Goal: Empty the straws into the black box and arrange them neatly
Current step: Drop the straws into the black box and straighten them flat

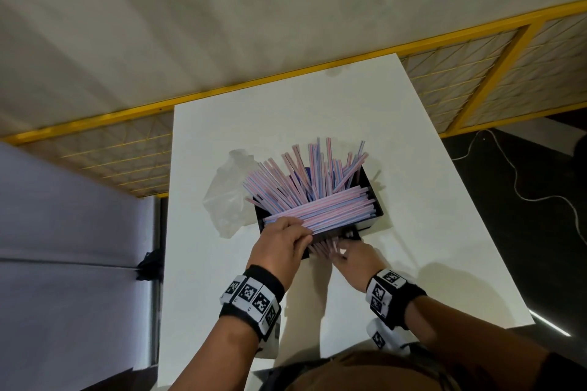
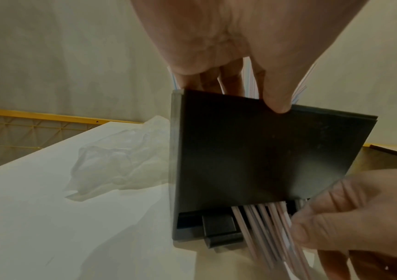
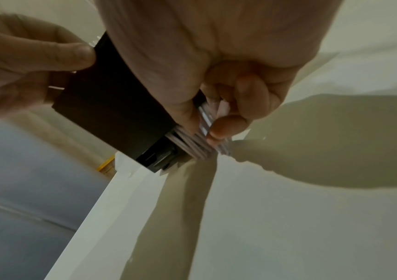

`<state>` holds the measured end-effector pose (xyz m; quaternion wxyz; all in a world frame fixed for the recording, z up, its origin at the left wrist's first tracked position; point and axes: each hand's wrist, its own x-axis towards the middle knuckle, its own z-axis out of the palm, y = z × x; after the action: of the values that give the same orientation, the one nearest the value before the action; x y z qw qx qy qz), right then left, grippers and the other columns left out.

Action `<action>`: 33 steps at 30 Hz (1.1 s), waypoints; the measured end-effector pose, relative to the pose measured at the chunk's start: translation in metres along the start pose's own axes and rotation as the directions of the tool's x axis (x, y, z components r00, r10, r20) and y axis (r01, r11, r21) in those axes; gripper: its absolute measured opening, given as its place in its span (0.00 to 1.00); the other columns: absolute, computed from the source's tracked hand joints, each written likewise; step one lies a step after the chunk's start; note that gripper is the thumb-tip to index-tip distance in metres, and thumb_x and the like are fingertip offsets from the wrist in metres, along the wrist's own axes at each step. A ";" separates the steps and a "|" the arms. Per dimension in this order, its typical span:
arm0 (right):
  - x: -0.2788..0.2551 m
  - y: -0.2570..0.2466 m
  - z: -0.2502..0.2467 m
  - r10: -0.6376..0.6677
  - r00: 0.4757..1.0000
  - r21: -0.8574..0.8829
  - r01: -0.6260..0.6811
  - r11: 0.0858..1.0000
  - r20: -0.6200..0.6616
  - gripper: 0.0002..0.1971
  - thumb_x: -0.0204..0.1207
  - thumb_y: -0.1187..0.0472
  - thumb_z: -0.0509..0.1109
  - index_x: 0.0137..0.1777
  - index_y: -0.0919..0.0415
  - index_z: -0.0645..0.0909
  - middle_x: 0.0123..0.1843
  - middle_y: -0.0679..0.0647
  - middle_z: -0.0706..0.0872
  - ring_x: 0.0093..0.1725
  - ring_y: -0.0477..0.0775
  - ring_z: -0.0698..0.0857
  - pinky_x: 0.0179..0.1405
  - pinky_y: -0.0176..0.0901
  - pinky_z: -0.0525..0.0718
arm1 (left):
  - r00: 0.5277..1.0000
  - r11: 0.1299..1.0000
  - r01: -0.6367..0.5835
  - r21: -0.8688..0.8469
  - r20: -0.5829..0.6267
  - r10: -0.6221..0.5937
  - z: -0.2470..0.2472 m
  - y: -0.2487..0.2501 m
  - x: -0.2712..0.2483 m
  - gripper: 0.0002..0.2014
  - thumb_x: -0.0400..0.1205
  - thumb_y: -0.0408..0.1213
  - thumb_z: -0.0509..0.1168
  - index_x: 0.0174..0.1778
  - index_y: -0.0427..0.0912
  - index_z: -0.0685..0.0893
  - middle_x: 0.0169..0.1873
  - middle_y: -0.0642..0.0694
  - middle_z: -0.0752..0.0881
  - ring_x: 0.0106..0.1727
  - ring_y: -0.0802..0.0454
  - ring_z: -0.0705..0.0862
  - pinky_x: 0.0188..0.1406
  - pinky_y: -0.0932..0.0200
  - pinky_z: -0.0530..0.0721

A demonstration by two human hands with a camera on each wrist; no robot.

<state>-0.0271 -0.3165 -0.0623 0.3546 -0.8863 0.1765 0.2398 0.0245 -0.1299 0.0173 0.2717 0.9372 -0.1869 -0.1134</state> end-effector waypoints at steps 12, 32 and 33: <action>0.026 -0.007 0.012 0.169 0.980 0.145 -0.154 0.977 -0.100 0.11 0.79 0.51 0.71 0.38 0.55 0.84 0.42 0.56 0.93 0.46 0.61 0.90 0.45 0.43 0.84 | 0.999 1.000 -0.017 -0.025 0.030 0.018 -0.005 -0.002 0.006 0.08 0.87 0.42 0.68 0.56 0.48 0.93 0.59 0.53 0.85 0.62 0.56 0.82 0.66 0.60 0.80; 0.011 0.007 0.021 0.105 0.994 0.168 -0.101 0.980 -0.014 0.11 0.75 0.37 0.62 0.46 0.40 0.79 0.28 0.36 0.89 0.39 0.42 0.89 0.51 0.48 0.88 | 1.000 1.000 -0.016 -0.018 0.019 0.017 0.001 -0.010 0.006 0.07 0.88 0.45 0.66 0.55 0.54 0.91 0.58 0.58 0.83 0.60 0.63 0.77 0.59 0.67 0.74; 0.012 0.007 0.022 0.111 0.993 0.182 -0.105 0.978 -0.026 0.10 0.75 0.37 0.62 0.44 0.40 0.78 0.28 0.36 0.89 0.38 0.43 0.89 0.51 0.48 0.88 | 1.000 1.000 -0.017 -0.016 0.018 0.018 0.001 -0.010 0.006 0.07 0.88 0.45 0.66 0.54 0.54 0.91 0.58 0.58 0.83 0.59 0.63 0.77 0.58 0.67 0.74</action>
<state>-0.0269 -0.3071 -0.0864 0.4166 -0.8439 0.2516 0.2257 0.0320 -0.1251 0.0102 0.2782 0.9324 -0.1966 -0.1209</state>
